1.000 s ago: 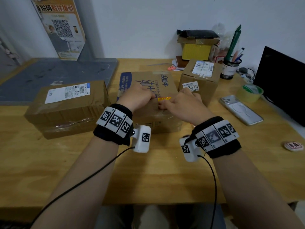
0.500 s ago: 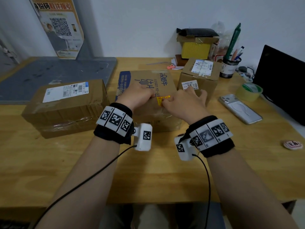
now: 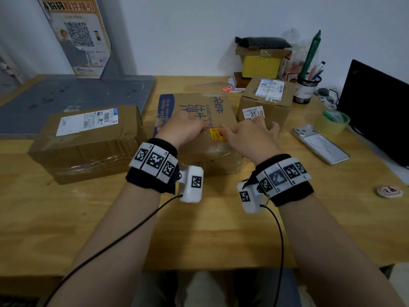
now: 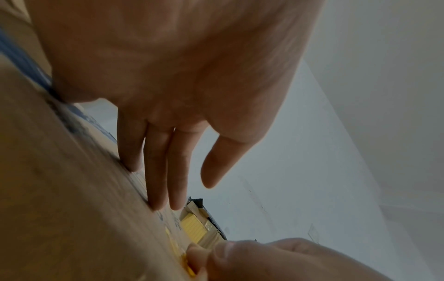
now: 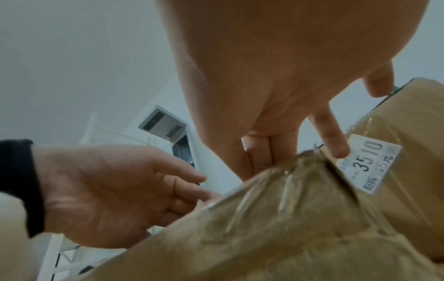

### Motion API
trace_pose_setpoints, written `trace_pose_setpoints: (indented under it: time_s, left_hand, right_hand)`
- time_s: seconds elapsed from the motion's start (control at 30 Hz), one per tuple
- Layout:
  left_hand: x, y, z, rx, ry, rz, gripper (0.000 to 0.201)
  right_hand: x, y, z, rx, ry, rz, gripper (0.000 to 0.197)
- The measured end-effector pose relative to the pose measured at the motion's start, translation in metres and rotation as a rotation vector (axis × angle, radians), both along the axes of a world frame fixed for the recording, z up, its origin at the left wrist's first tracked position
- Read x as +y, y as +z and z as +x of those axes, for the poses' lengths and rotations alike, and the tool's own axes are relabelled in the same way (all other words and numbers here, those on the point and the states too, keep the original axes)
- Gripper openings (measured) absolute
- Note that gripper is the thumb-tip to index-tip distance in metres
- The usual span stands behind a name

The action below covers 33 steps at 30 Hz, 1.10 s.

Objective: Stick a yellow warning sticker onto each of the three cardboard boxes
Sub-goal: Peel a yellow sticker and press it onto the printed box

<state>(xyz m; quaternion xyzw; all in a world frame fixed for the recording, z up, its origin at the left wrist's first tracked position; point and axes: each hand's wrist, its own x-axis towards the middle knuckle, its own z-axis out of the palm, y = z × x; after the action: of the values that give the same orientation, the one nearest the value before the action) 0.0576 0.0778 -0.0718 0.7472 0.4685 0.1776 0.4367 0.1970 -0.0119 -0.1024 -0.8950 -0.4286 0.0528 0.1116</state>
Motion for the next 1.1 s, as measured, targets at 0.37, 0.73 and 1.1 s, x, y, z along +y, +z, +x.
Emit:
trace_pose_setpoints:
  time_s: [0.37,0.73,1.1]
  left_hand:
    - [0.003,-0.006,-0.002,0.021,-0.025,0.013,0.022]
    - [0.012,0.002,-0.016,-0.109,-0.072,0.041,0.019]
    - [0.049,0.01,-0.007,-0.361,-0.034,-0.017,0.018]
  right_hand:
    - [-0.013,0.0,0.005,0.112,0.015,0.087,0.05]
    - [-0.028,0.009,-0.004,0.181,0.118,0.152,0.047]
    - [0.03,0.005,-0.006,0.159,0.026,0.168,0.032]
